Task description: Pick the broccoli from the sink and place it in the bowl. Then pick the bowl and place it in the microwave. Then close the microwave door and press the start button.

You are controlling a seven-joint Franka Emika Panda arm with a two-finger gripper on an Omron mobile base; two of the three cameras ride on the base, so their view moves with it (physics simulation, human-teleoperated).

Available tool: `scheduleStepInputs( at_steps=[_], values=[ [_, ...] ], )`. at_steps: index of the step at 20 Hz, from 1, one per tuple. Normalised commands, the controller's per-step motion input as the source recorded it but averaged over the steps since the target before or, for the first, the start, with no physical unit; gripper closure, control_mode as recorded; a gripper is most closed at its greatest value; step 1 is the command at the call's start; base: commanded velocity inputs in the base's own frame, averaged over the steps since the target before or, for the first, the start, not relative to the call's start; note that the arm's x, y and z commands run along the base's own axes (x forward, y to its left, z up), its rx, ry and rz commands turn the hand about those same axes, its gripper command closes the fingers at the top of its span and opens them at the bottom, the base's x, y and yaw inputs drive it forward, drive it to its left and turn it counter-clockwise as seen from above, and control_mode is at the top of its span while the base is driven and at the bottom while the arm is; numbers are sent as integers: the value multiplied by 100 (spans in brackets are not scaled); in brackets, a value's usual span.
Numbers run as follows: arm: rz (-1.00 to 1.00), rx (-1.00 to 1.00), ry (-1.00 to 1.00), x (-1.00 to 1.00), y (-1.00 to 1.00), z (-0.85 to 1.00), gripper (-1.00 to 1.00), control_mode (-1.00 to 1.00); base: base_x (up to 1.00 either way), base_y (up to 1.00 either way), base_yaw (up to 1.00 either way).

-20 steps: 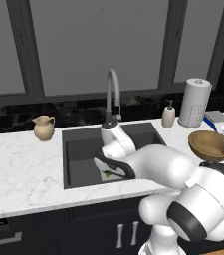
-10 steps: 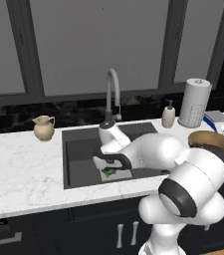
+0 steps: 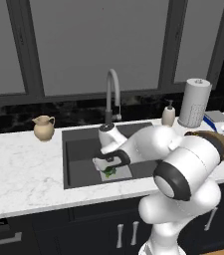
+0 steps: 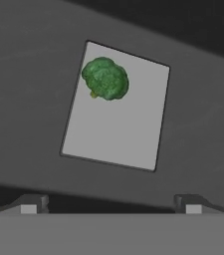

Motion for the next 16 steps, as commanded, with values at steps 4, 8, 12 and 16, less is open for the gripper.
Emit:
scheduleStepInputs(
  at_steps=[4, 8, 12, 16],
  values=[
    [2, 0, 0, 30, 0, -22, -100, -100, 0, 0, 0],
    [2, 0, 0, 32, 0, -22, -100, -100, 0, 0, 0],
    [2, 0, 0, 23, 0, -24, -100, -100, 0, 0, 0],
    [2, -1, 0, 23, 0, -31, -100, -100, 0, 0, 0]
  ],
)
